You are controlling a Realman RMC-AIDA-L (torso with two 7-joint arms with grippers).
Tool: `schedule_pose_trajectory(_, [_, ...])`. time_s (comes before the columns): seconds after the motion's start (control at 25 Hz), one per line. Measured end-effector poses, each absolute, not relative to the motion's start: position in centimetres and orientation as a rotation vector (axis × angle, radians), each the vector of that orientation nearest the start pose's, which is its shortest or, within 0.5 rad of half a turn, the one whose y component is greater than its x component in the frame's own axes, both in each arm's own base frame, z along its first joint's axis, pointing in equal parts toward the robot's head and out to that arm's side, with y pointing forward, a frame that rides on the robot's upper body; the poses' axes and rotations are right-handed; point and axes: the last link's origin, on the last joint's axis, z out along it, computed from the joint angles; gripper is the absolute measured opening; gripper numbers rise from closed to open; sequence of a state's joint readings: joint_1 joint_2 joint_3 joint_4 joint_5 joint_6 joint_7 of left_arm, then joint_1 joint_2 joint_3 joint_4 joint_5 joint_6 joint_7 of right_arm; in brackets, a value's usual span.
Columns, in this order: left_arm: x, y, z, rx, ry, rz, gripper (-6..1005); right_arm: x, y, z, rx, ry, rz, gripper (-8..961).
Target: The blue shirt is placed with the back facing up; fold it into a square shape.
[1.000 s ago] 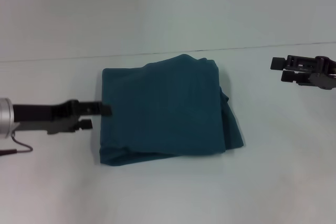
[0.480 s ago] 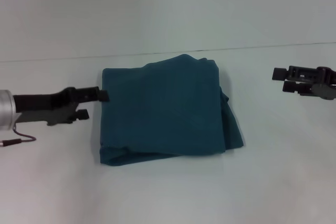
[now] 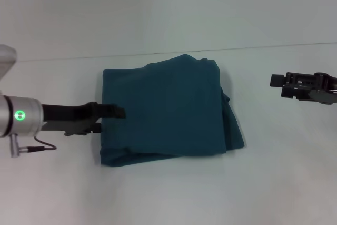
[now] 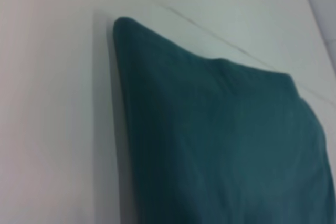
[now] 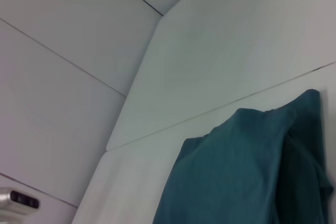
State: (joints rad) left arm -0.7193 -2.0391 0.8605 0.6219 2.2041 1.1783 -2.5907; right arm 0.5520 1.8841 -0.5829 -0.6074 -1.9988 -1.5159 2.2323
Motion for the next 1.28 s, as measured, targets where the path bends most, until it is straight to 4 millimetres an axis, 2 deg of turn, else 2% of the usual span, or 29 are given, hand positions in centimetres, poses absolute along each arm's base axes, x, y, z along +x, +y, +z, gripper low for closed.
schedule_pose_trajectory(0.12, [-24.5, 40.5, -2.0, -2.123, -1.861, -0.380, 899, 29.8, 36.1, 8.7, -2.198, 1.683, 0.820, 886])
schedule_pose_trajectory(0.6, [-24.6, 40.8, -2.4, -2.105, -1.836, -0.299, 886, 30.0, 35.9, 8.5, -2.198, 1.689, 0.814, 886])
schedule_pose_trajectory(1.12, [-23.3, 41.0, -4.3, -2.154, -1.799, -0.206, 872, 29.9, 36.0, 8.5, -2.198, 1.685, 0.815, 886])
schedule_pose_trajectory(1.28, [-22.7, 41.3, -4.1, -2.174, -1.761, -0.181, 868, 29.9, 36.1, 8.5, -2.198, 1.685, 0.816, 886])
